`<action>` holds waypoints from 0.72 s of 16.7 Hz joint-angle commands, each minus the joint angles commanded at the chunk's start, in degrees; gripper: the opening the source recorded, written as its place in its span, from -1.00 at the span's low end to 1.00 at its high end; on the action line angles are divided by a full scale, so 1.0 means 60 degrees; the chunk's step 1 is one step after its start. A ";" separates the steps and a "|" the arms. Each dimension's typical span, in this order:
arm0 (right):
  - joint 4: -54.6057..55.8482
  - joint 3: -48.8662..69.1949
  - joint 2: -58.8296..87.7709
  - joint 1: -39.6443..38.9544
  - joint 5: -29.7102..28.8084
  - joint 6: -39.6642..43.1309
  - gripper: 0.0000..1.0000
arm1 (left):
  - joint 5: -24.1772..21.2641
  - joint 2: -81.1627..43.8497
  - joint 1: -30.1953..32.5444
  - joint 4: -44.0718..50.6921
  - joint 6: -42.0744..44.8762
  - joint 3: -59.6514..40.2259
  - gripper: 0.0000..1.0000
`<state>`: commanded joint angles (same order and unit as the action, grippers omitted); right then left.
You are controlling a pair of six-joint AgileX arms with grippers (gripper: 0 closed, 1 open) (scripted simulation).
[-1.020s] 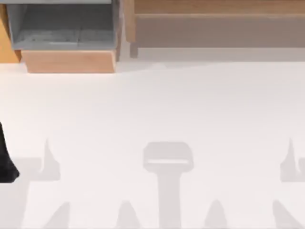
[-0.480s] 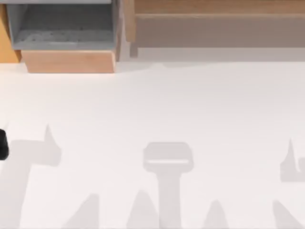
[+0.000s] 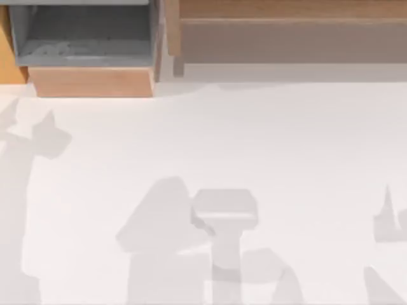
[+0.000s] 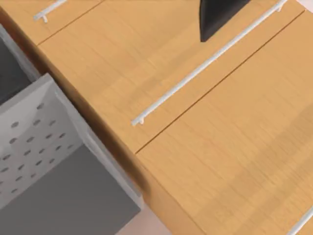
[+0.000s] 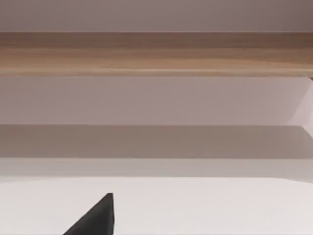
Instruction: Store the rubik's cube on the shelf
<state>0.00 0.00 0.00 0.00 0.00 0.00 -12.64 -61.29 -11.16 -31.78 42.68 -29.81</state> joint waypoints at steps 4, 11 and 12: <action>0.0000 0.0000 0.0000 0.0000 0.0000 0.0000 1.00 | -0.0771 -0.3849 -0.0738 -0.1980 0.2663 -0.1843 1.00; 0.0000 0.0000 0.0000 0.0000 0.0000 0.0000 1.00 | -0.1902 -0.9457 -0.1775 -0.4848 0.6545 -0.4523 1.00; 0.0000 0.0000 0.0000 0.0000 0.0000 0.0000 1.00 | -0.2018 -1.0023 -0.1876 -0.5137 0.6939 -0.4794 1.00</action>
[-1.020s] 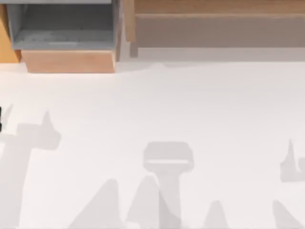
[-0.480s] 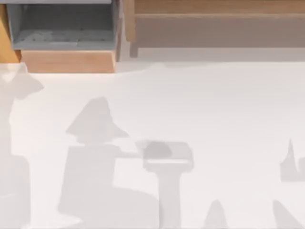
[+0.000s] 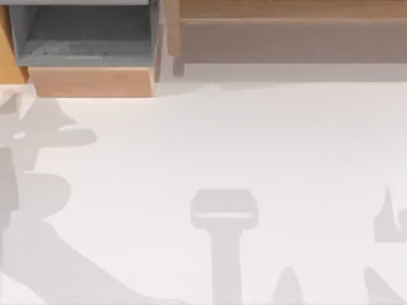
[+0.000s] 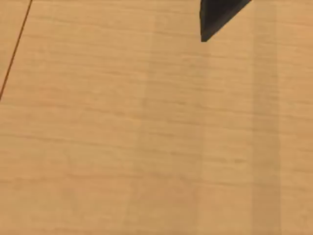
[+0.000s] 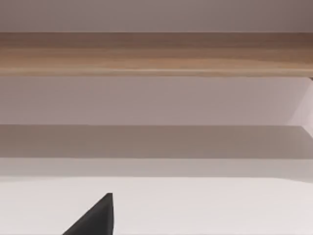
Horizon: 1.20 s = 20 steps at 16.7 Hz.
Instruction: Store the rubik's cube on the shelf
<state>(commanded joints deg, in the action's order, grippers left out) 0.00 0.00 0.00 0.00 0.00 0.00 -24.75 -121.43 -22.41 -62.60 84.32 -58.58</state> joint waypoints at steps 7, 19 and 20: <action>0.0000 0.0000 0.0000 0.0000 0.0000 0.0000 1.00 | -0.0318 -0.1541 -0.0265 -0.0786 0.1078 -0.0741 1.00; 0.0000 0.0000 0.0000 0.0000 0.0000 0.0000 1.00 | -0.0081 -0.2053 -0.0022 -0.0210 0.1071 -0.1835 1.00; 0.0000 0.0000 0.0000 0.0000 0.0000 0.0000 1.00 | -0.0081 -0.2053 -0.0022 -0.0210 0.1071 -0.1835 1.00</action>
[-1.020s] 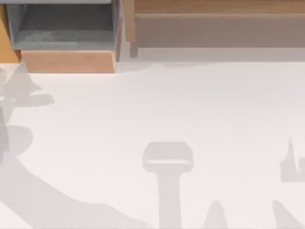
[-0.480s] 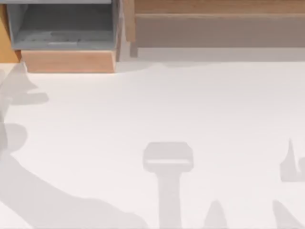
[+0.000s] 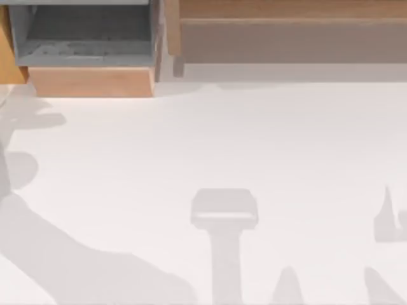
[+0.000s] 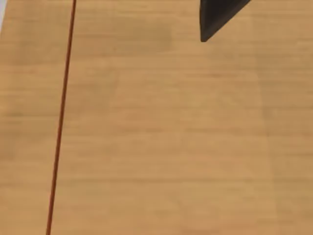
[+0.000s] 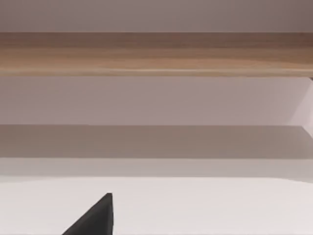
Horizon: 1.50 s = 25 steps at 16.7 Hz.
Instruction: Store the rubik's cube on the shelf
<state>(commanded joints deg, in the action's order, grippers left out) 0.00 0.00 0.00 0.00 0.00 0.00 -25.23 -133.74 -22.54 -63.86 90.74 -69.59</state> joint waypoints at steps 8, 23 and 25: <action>0.0000 0.0000 0.0000 0.0000 0.0000 0.0000 1.00 | 0.0000 0.0000 0.0000 0.0000 0.0000 0.0000 -0.06; 0.0000 0.0000 0.0000 0.0000 0.0000 0.0000 1.00 | -0.0003 -0.0084 -0.0035 0.0087 -0.0049 0.0012 -1.00; 0.0000 0.0000 0.0000 0.0000 0.0000 0.0000 1.00 | -0.0027 -0.0002 -0.0095 -0.0001 -0.0026 0.0173 -1.00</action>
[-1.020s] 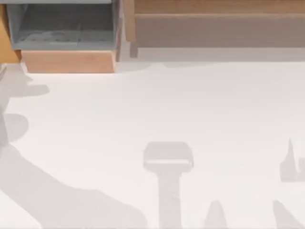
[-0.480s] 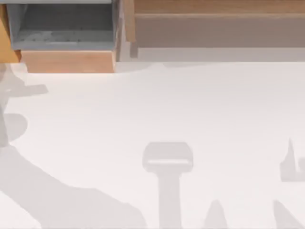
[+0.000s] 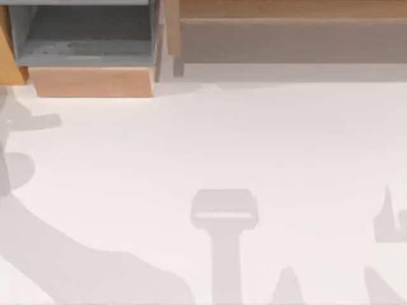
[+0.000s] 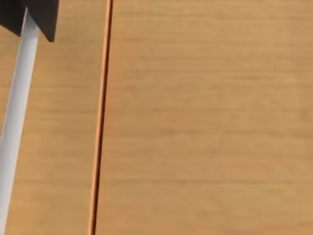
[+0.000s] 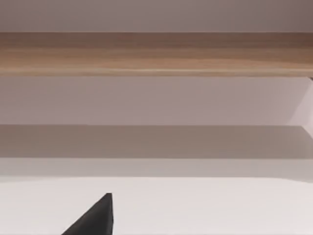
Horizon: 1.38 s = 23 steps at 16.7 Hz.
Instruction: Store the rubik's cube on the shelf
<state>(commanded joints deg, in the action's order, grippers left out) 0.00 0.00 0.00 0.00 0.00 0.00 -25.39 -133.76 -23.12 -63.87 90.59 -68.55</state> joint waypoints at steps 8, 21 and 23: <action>0.0000 0.0000 0.0000 0.0000 0.0000 0.0000 1.00 | -0.0605 0.1081 -0.0586 -0.1262 0.0008 0.2389 -1.00; 0.0000 0.0000 0.0000 0.0000 0.0000 0.0000 1.00 | -0.1384 0.1966 -0.1407 -0.2450 0.0044 0.4670 -1.00; 0.0000 0.0000 0.0000 0.0000 0.0000 0.0000 1.00 | -0.1495 0.2079 -0.1486 -0.2568 0.0057 0.4771 -1.00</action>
<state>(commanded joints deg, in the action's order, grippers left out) 0.00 0.00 0.00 0.00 0.00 0.00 -34.36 -121.29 -32.03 -79.28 90.93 -39.92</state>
